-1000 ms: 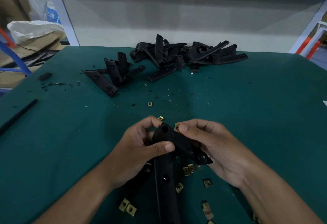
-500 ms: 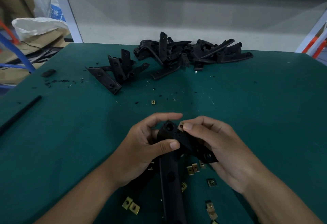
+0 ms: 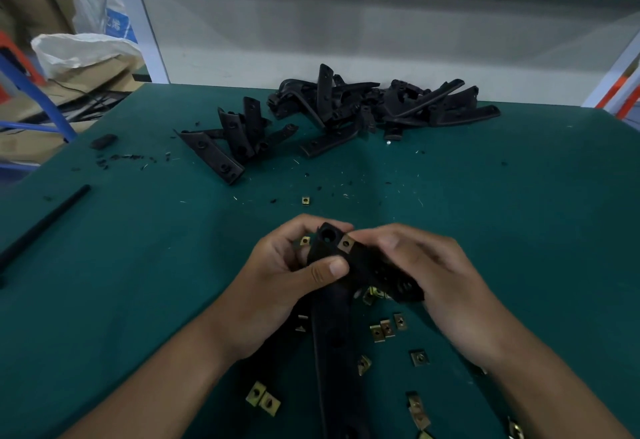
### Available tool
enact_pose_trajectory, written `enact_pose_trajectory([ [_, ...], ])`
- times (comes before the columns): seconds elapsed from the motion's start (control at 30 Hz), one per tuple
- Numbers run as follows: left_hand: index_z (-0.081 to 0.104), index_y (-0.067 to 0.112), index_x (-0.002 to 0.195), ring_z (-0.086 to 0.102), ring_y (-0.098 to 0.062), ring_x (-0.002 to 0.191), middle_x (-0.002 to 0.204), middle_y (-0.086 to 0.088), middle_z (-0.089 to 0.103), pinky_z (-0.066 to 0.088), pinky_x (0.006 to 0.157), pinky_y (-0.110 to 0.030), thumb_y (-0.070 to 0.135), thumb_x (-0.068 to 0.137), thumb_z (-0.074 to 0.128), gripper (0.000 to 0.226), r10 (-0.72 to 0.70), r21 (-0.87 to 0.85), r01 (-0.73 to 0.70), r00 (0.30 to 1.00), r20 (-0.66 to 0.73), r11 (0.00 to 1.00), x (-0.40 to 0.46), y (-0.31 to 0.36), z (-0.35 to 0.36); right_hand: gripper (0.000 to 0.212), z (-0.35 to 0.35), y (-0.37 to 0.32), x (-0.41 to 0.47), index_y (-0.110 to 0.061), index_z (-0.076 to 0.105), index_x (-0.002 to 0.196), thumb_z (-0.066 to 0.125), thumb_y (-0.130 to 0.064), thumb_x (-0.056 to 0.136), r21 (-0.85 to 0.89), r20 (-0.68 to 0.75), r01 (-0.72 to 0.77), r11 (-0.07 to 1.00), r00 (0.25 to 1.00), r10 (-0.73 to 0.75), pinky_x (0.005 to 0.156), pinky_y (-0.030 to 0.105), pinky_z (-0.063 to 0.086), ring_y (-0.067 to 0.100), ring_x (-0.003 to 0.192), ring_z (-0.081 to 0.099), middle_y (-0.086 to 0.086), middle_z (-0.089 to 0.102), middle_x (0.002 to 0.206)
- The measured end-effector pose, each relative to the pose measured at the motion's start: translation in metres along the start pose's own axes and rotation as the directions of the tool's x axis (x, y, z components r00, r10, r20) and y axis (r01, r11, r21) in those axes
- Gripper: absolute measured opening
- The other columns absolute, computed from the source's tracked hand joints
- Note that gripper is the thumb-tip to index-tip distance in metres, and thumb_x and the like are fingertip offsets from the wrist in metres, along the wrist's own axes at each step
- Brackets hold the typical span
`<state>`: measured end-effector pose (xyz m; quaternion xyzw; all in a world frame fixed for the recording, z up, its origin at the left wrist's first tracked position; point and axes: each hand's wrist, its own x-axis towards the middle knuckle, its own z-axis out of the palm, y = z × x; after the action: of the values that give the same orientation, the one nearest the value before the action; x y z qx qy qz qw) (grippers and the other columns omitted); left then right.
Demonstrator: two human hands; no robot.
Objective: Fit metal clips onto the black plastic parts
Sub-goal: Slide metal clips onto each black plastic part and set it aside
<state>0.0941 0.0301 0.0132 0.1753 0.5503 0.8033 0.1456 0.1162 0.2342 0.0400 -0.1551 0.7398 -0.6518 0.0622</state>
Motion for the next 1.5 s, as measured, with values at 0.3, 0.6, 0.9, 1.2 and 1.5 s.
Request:
enact_pose_trajectory([
  [0.3, 0.069, 0.024, 0.105, 0.073, -0.017, 0.076, 0.093, -0.011, 0.073, 0.06, 0.065, -0.03, 0.03, 0.093, 0.062, 0.016, -0.077, -0.379, 0.016, 0.986, -0.146, 0.925, 0.002, 0.013, -0.014, 0.037, -0.014, 0.023, 0.002, -0.044, 0.064, 0.126, 0.06, -0.058, 0.091, -0.78, 0.091, 0.025, 0.625, 0.993, 0.074, 0.088, 0.011, 0.038, -0.009, 0.114, 0.045, -0.031, 0.055, 0.11],
  [0.6, 0.074, 0.019, 0.113, 0.074, -0.022, 0.08, 0.094, -0.016, 0.072, 0.061, 0.074, -0.033, 0.024, 0.085, 0.071, 0.028, -0.164, -0.485, 0.102, 0.982, -0.088, 0.869, 0.003, 0.01, -0.012, 0.033, 0.007, 0.027, 0.0, -0.036, 0.066, 0.126, 0.058, -0.047, 0.097, -0.834, 0.094, 0.122, 0.538, 0.992, -0.08, 0.092, 0.027, 0.043, 0.001, 0.102, 0.046, -0.021, 0.05, 0.105],
  [0.9, 0.069, 0.019, 0.096, 0.063, -0.017, 0.068, 0.092, -0.01, 0.07, 0.054, 0.061, -0.029, 0.028, 0.061, 0.098, 0.046, -0.038, -0.244, 0.028, 0.999, -0.036, 0.969, 0.002, 0.005, -0.007, 0.012, 0.002, 0.013, 0.007, -0.033, 0.065, 0.084, 0.076, -0.03, 0.087, -0.409, -0.211, -0.056, 0.911, 0.977, -0.035, 0.066, 0.012, 0.045, 0.001, 0.075, 0.061, -0.017, 0.068, 0.084],
  [1.2, 0.067, 0.018, 0.1, 0.06, -0.024, 0.059, 0.08, -0.015, 0.065, 0.052, 0.06, -0.032, 0.023, 0.063, 0.097, 0.049, -0.042, -0.021, 0.043, 0.998, 0.043, 0.999, 0.001, 0.001, -0.007, 0.018, 0.001, -0.005, 0.004, -0.026, 0.078, 0.078, 0.082, -0.042, 0.069, 0.25, -0.134, -0.137, 0.958, 0.976, 0.174, 0.067, 0.026, 0.052, 0.01, 0.068, 0.065, -0.002, 0.074, 0.076],
  [1.5, 0.067, 0.02, 0.094, 0.06, -0.02, 0.057, 0.072, -0.006, 0.064, 0.053, 0.058, -0.031, 0.026, 0.061, 0.098, 0.046, -0.048, 0.057, 0.047, 0.999, 0.008, 0.997, 0.0, 0.003, -0.005, 0.013, 0.006, -0.011, 0.002, -0.025, 0.077, 0.069, 0.082, -0.037, 0.067, 0.256, -0.141, -0.1, 0.962, 0.98, 0.139, 0.056, 0.012, 0.047, 0.002, 0.057, 0.061, -0.006, 0.069, 0.064],
])
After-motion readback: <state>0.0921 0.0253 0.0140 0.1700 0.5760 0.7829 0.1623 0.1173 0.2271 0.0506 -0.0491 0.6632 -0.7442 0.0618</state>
